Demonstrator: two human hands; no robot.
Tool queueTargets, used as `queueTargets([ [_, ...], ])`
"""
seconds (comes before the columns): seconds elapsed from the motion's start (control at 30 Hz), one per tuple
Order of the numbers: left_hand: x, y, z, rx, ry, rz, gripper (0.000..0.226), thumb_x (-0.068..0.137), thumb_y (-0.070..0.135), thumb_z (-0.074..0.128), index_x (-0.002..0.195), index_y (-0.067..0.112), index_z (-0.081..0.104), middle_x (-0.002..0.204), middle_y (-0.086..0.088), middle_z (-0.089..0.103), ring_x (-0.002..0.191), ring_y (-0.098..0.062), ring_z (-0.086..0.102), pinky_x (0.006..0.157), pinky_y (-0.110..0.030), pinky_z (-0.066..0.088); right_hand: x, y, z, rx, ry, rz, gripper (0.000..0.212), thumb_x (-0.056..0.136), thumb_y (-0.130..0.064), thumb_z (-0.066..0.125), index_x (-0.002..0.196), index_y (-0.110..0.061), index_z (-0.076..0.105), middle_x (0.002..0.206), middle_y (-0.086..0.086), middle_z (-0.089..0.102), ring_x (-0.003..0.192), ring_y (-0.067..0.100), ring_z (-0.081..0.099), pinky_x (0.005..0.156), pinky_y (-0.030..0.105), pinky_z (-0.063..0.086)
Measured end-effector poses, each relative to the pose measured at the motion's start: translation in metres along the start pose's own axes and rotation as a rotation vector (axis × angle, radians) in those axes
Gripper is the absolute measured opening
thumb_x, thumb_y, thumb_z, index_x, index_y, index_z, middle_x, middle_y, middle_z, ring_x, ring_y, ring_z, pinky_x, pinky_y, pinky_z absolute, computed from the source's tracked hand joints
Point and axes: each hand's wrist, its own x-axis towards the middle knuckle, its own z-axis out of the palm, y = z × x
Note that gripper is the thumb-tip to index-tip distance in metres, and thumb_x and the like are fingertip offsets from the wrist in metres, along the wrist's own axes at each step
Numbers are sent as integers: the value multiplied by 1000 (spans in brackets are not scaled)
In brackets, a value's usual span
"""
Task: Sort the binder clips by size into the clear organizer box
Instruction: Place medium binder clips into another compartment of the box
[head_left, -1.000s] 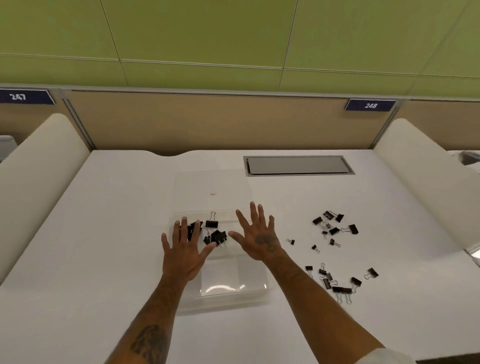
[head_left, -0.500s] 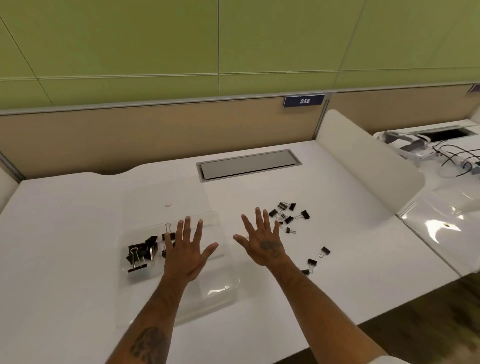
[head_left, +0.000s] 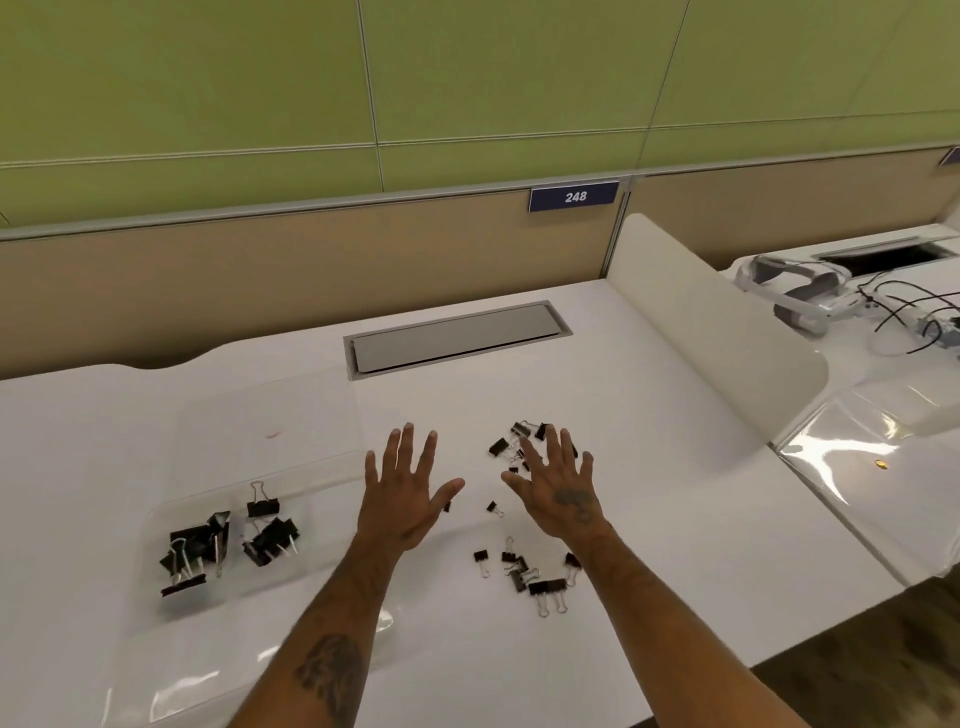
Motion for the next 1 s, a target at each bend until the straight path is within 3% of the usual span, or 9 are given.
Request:
queueTargets([
  [0.23, 34, 53, 18, -23, -95, 69, 89, 81, 78, 1, 154, 26, 4, 162, -6, -3, 149, -23, -3, 120, -45, 12, 15, 63, 10, -9, -97, 11, 100, 73, -73, -23, 151, -24, 17, 159, 18, 8, 147, 35, 5, 112, 59, 15],
  [0.3, 44, 65, 22, 9, -118, 80, 91, 81, 77, 1, 154, 23, 13, 161, -8, 11, 147, -26, 11, 116, -43, 22, 21, 74, 12, -23, -138, 34, 92, 83, -70, -11, 147, -20, 32, 153, 22, 25, 142, 39, 24, 104, 61, 31],
  [0.37, 54, 76, 26, 55, -130, 112, 82, 87, 72, 11, 151, 21, 21, 153, -8, 27, 139, -26, 25, 108, -41, 33, 28, 83, 11, -3, -171, 63, 70, 93, -60, 17, 139, -16, 46, 144, 25, 40, 131, 42, 43, 89, 60, 48],
  [0.43, 65, 88, 30, 80, -147, 165, 70, 94, 64, 28, 148, 19, 27, 142, -7, 38, 128, -25, 36, 98, -39, 41, 35, 88, 13, 15, -140, 33, 58, 97, -48, 32, 147, -18, 32, 153, 22, 25, 139, 38, 31, 97, 53, 46],
  [0.53, 79, 104, 35, 27, -201, 171, 58, 95, 55, 41, 140, 17, 38, 131, -6, 45, 118, -25, 43, 91, -39, 43, 45, 98, 19, 53, -149, -15, 57, 100, -38, 36, 151, -23, 15, 159, 12, 7, 142, 30, 20, 104, 45, 41],
  [0.7, 94, 120, 44, -27, -272, 123, 49, 92, 43, 53, 132, 16, 46, 127, -5, 49, 115, -24, 50, 87, -38, 47, 60, 100, 24, 34, -159, -76, 53, 99, -26, 42, 149, -26, 23, 158, 10, 16, 133, 29, 35, 96, 41, 47],
  [0.8, 102, 126, 46, -29, -306, 112, 52, 92, 41, 54, 137, 18, 42, 129, -7, 49, 117, -26, 50, 87, -41, 48, 67, 102, 25, -15, -157, -97, 47, 98, -21, 44, 145, -24, 34, 154, 10, 26, 127, 29, 40, 92, 40, 50],
  [0.93, 103, 132, 53, 16, -356, 119, 63, 93, 39, 54, 149, 24, 27, 138, -9, 43, 123, -27, 46, 90, -42, 47, 73, 104, 25, -11, -148, -107, 33, 95, -14, 46, 127, -16, 53, 133, 7, 47, 113, 25, 48, 84, 34, 50],
  [1.0, 103, 135, 56, 37, -360, 122, 58, 95, 37, 52, 147, 23, 30, 138, -9, 42, 123, -27, 46, 88, -41, 47, 76, 105, 25, 7, -170, -109, 31, 91, -6, 48, 120, -13, 57, 125, 8, 50, 108, 25, 52, 83, 32, 49],
])
